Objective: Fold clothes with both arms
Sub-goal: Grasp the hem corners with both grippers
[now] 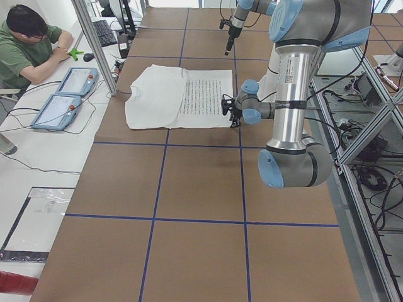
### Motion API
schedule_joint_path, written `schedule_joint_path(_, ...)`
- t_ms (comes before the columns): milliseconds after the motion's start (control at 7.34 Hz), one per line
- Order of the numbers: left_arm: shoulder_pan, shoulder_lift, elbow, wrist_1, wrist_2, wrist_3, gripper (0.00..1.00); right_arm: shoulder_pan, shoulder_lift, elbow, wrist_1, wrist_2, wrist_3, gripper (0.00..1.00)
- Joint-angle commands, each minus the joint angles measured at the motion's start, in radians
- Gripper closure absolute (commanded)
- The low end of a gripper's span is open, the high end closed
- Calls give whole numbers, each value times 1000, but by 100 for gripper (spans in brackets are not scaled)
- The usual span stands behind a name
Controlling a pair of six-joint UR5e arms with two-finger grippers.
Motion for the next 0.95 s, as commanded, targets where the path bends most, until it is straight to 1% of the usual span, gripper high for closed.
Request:
schedule_joint_path(0,5,0,-6,9,1,0,100,0,0,-1,0,0,0,0)
schedule_joint_path(136,8,-6,-14,40,1,0,100,0,-1,-1,0,0,0,0)
schedule_joint_path(272,7,-4,-52,58,2,0,100,-8,-4,-7,2,-3,-2,0)
schedule_joint_path(409,7,-6,-108,104,-5,3,100,-29,-6,-7,6,-41,0,0)
schedule_joint_path(545,5,-10,-154,123,-8,3,100,-58,-6,-8,11,-78,8,0)
schedule_joint_path(681,4,-12,-173,124,-17,5,100,-92,-32,-14,46,-119,44,0)
schedule_joint_path(817,4,-12,-184,126,-43,5,100,-118,-93,-33,151,-159,63,2)
